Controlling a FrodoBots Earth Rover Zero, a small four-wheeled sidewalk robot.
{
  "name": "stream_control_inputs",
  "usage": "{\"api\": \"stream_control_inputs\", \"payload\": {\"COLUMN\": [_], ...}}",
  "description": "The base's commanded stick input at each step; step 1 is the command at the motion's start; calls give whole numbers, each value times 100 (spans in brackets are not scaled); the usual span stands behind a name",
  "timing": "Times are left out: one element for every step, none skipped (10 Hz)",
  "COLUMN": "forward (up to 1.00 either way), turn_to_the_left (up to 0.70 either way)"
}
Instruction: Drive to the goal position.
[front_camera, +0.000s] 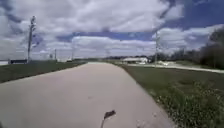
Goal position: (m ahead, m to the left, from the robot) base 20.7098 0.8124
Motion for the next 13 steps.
{"api": "stream_control_inputs", "payload": {"forward": [100, 100, 100, 100, 100, 100, 100, 100, 100, 100, 100, 100, 100], "turn_to_the_left": [0, 0, 0, 0, 0, 0, 0, 0, 0, 0, 0, 0, 0]}}
